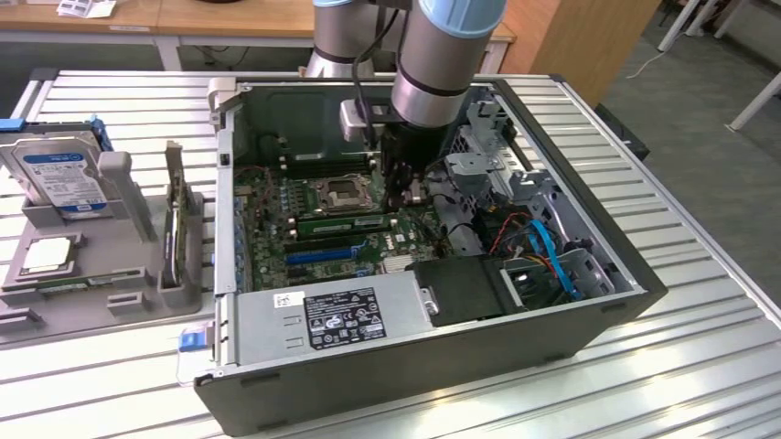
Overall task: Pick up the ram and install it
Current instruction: 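Press down the ram until it locks into place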
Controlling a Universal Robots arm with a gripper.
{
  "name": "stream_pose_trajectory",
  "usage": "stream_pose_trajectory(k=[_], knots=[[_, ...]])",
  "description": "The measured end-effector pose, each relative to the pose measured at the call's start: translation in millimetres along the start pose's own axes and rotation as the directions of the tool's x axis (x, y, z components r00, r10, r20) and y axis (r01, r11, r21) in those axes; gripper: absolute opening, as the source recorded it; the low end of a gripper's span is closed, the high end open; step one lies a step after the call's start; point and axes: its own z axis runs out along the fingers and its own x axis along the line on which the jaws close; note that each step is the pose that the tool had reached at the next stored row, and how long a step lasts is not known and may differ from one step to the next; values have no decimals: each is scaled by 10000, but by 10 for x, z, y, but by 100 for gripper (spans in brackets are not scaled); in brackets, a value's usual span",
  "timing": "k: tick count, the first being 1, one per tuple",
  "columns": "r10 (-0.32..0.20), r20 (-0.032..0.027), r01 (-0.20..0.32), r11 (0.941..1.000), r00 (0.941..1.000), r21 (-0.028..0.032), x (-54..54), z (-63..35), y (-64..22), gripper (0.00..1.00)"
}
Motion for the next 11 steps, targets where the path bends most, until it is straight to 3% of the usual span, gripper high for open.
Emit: stream_pose_trajectory(k=[11], knots=[[0,2,0,10000,10000,1,2,36,-2,10]])
